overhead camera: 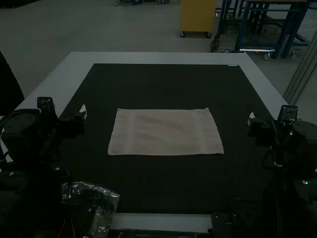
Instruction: Fold the towel.
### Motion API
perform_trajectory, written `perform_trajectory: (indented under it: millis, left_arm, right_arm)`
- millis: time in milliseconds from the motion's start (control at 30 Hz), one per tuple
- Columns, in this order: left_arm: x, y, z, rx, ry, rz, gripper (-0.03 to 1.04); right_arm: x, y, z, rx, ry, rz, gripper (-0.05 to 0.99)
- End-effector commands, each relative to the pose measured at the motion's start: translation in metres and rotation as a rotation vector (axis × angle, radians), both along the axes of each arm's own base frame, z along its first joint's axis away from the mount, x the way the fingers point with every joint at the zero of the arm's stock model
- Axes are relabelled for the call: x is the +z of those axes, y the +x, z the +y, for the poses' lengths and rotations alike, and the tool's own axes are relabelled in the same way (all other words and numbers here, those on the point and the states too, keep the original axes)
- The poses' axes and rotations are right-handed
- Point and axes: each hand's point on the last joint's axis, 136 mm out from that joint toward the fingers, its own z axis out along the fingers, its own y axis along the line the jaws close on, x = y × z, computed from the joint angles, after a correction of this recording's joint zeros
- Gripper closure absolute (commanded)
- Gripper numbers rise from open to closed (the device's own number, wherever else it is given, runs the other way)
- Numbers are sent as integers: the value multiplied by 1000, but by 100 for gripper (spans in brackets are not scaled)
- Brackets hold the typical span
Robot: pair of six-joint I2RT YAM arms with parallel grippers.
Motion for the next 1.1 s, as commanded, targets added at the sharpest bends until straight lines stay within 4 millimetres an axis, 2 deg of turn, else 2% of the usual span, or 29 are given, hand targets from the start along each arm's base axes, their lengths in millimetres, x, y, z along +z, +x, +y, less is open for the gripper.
perform_trajectory:
  millis: [0,367,433,500,567,600,700,800,867,967,1067]
  left_arm:
    - [-1,0,3,15,12,-1,4]
    - [2,0,3,17,-12,-14,4]
    - [7,0,-4,-23,20,-33,4]
    - [14,0,-13,-70,111,-58,4]
    - [17,0,-11,-58,157,-70,4]
    - [28,-2,-11,-54,173,-114,4]
    - [44,-4,-9,-30,242,-175,4]
    - [44,-4,-9,-21,356,-171,4]
    - [48,-5,-9,-17,359,-189,4]
    - [59,-7,-6,4,316,-233,4]
    - [84,-14,-3,34,316,-301,4]
  right_arm:
    - [0,0,5,25,-9,-4,1]
    - [1,0,6,28,8,-10,1]
    - [5,1,20,112,-9,-23,1]
    - [12,1,22,129,-129,-52,1]
    - [14,1,21,134,-386,-50,1]
    - [17,1,21,133,-393,-60,1]
    - [35,1,19,108,-400,-134,1]
    - [56,-2,19,91,-410,-217,1]
    - [64,-3,16,67,-417,-246,1]
    - [89,-9,9,8,-412,-339,1]
    - [118,-18,5,-15,-362,-407,1]
